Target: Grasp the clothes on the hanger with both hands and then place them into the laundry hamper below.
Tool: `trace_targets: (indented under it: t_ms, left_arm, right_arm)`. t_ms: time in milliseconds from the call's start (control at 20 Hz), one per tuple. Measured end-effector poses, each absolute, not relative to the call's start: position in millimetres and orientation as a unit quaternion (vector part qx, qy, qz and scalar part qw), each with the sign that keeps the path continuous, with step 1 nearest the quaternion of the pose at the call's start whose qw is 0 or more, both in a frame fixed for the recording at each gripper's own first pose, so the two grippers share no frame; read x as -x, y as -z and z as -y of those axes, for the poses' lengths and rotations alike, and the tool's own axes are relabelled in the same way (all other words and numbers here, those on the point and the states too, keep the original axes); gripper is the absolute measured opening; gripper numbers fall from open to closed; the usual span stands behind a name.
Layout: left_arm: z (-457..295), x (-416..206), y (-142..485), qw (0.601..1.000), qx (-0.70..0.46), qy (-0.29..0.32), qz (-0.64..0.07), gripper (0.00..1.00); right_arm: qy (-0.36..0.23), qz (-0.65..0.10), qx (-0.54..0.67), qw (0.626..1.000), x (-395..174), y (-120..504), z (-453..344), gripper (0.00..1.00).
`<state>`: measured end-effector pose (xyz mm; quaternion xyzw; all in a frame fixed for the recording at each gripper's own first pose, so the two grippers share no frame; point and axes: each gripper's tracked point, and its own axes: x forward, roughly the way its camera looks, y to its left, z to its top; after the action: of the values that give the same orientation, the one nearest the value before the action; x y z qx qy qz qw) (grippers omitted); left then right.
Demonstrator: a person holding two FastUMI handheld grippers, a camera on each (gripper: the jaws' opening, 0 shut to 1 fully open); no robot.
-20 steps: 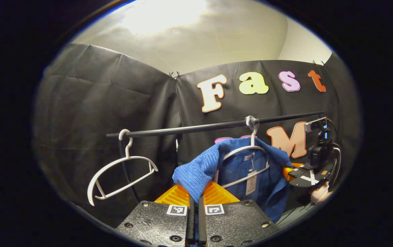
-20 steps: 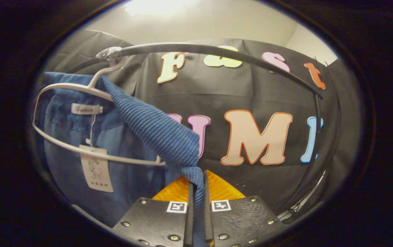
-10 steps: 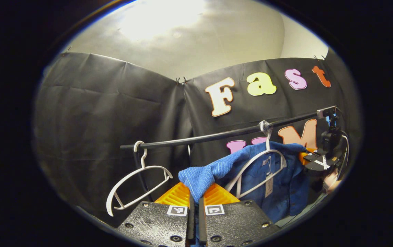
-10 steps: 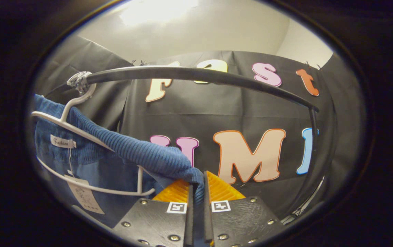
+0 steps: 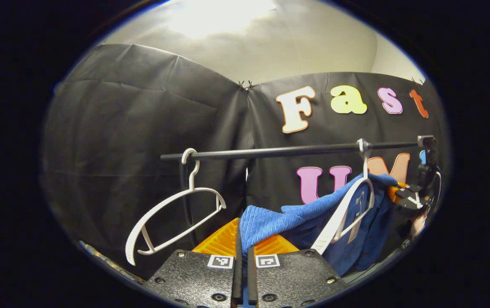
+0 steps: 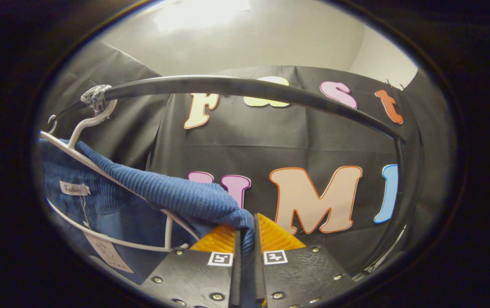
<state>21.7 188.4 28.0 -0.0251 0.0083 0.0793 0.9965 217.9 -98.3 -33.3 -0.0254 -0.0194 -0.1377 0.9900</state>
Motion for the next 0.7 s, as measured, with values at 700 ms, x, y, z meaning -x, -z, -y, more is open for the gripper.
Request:
trace_targets:
  t_ms: [700]
  left_arm:
    - [-164,-47,10,0.998,0.041,-0.046,-0.016,0.05]
  right_arm:
    - [0.143,-0.022,0.017,0.989,-258,74,118,0.12]
